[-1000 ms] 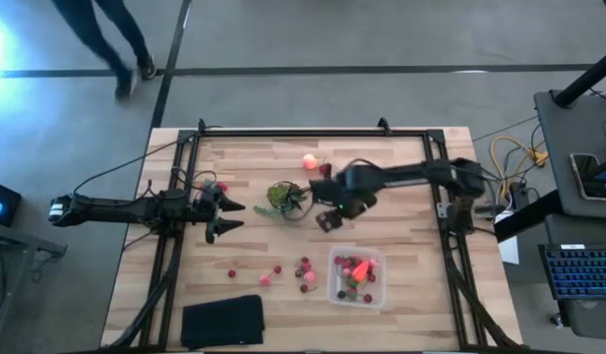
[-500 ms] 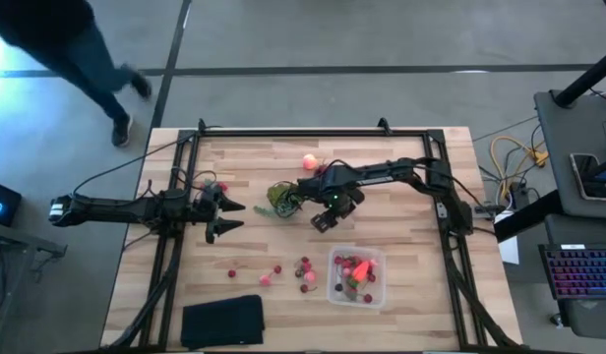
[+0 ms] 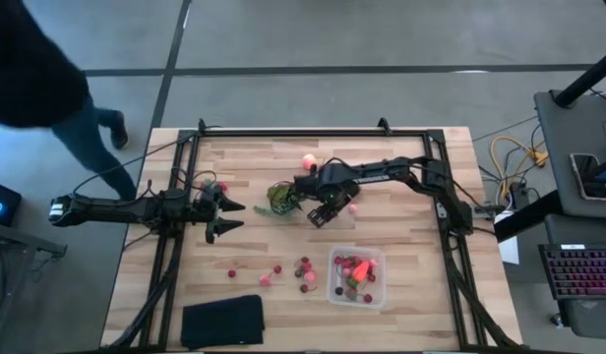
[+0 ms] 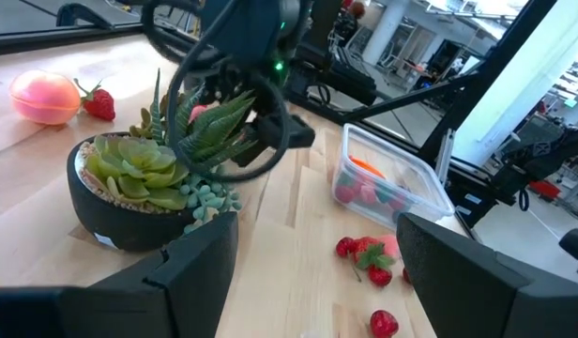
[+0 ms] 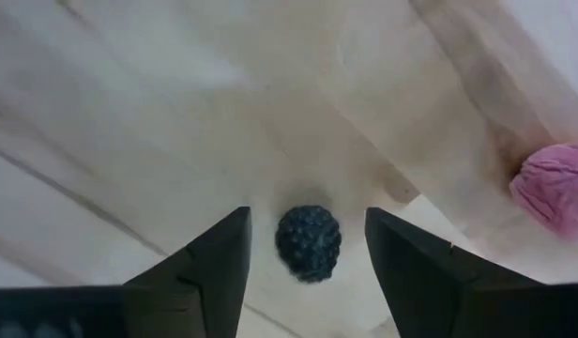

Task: Pick and placing Produce into tupperware
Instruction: Put the blackberry into the bin

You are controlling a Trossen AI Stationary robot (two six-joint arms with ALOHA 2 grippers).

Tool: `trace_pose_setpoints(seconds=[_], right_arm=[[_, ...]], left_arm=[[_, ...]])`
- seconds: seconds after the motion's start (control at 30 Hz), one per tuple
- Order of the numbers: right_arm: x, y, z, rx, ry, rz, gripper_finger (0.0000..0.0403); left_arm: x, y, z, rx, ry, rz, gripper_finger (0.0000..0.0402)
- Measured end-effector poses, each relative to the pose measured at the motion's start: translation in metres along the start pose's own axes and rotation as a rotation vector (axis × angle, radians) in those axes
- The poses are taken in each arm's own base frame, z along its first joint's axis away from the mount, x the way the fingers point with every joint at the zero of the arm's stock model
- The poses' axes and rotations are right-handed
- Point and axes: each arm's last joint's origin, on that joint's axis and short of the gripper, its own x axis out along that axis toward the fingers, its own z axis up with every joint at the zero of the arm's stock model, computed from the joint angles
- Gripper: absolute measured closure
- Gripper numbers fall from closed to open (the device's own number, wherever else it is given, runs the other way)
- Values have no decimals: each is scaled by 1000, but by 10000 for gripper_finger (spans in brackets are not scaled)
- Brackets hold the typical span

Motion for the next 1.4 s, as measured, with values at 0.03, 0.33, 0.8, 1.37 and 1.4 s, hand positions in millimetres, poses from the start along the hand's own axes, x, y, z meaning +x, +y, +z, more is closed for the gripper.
trace_pose_setpoints(seconds=[0.03, 0.33, 0.8, 1.37, 1.4], right_arm=[[2, 0, 0, -3, 2, -5, 204], [4, 0, 1, -15, -13, -24, 261], [-49, 4, -36, -52, 67, 79, 293], [-107, 51, -137, -89, -78, 163, 281], [-106, 50, -130, -76, -99, 170, 280]], left_arm=[[0, 0, 0, 0, 0, 0, 125], [0, 0, 0, 0, -1, 0, 125], [0, 0, 0, 0, -1, 0, 125], [0, 0, 0, 0, -1, 0, 125], [0, 0, 0, 0, -1, 0, 125]])
